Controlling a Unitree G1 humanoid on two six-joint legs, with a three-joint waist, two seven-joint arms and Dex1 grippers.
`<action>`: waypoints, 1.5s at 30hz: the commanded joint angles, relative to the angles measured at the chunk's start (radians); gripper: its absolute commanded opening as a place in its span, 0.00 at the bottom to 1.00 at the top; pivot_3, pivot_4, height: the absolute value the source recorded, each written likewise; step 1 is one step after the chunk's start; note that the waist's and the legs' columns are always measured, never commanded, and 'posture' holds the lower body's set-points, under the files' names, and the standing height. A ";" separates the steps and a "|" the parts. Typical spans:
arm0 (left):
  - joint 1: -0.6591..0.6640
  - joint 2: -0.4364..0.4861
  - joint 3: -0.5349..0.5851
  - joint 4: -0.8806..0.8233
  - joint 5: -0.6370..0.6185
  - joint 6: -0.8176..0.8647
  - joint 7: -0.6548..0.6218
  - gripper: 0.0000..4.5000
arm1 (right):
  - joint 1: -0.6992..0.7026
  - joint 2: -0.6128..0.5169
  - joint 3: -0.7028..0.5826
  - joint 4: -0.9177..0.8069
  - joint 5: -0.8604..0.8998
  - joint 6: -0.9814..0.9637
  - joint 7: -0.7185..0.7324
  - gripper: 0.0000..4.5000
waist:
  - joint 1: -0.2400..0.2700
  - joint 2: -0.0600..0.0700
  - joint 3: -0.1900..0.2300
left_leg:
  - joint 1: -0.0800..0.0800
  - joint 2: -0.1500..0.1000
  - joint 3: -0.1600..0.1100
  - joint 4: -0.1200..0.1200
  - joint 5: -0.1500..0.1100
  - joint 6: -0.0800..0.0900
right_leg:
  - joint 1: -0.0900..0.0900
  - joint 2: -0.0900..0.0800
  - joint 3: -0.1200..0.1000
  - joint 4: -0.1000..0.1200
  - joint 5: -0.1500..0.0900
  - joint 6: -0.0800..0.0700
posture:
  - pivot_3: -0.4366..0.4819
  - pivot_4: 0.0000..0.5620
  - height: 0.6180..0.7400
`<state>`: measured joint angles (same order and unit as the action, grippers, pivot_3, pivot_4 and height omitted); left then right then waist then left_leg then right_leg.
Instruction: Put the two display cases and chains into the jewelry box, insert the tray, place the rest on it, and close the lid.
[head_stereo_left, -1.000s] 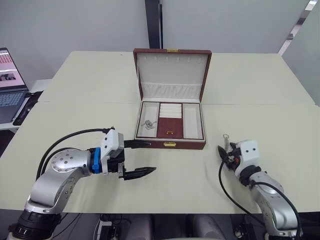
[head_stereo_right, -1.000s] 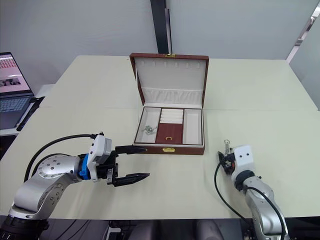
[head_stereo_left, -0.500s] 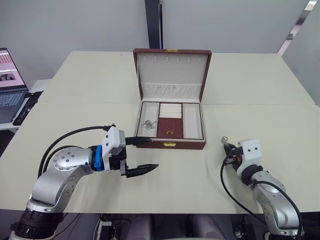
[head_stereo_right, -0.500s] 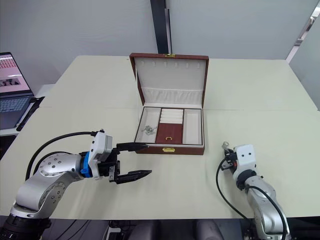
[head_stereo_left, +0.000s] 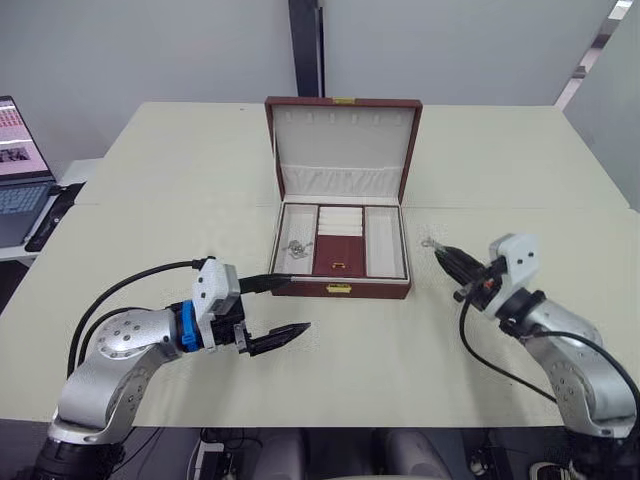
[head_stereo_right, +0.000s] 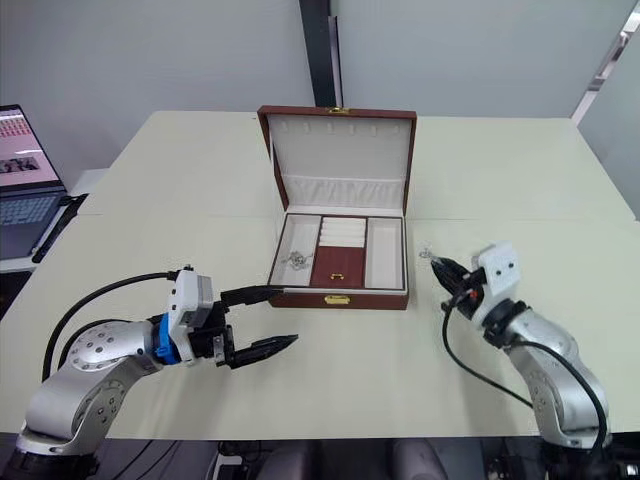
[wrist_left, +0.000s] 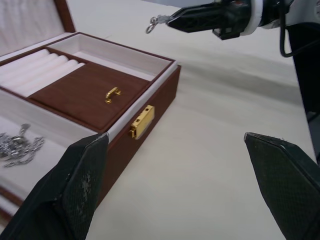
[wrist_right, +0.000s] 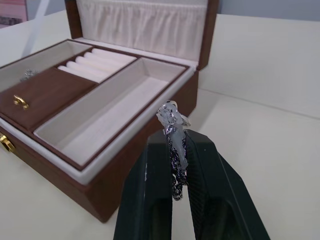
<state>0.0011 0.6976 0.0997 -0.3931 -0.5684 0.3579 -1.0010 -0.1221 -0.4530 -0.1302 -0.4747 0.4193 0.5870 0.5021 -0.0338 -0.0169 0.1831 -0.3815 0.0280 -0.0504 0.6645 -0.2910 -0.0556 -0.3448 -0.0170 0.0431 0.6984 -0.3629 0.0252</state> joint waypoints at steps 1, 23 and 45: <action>0.039 -0.021 0.067 -0.071 -0.020 -0.012 0.062 1.00 | -0.090 -0.007 0.033 -0.028 0.026 0.041 0.002 0.03 | 0.001 0.000 0.000 | 0.000 0.000 0.000 0.000 0.000 0.000 | 0.000 0.000 0.000 0.000 0.000 0.000 | 0.48 0.27 1.00; 0.247 -0.057 0.225 -0.332 -0.102 0.087 0.323 1.00 | -0.326 0.061 0.197 0.196 -0.036 0.062 0.013 0.03 | 0.002 0.000 0.000 | -0.001 0.000 0.000 0.000 0.000 0.000 | -0.001 -0.001 0.000 -0.001 0.000 0.000 | 0.48 0.27 1.00; 0.177 -0.010 0.267 -0.210 -0.137 0.117 0.271 1.00 | -0.248 -0.033 0.037 0.185 0.055 0.030 0.145 1.00 | 0.002 0.000 0.000 | -0.002 0.000 0.000 0.000 0.000 0.000 | -0.002 -0.001 0.000 -0.001 0.000 0.000 | 0.48 0.27 1.00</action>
<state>0.1844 0.6677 0.3128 -0.6153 -0.6741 0.4697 -0.7128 -0.3755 -0.4486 -0.0289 -0.2713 0.4397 0.6471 0.5920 -0.0320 -0.0171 0.1833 -0.3833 0.0278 -0.0502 0.6642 -0.2910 -0.0557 -0.3464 -0.0176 0.0429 0.6970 -0.3629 0.0252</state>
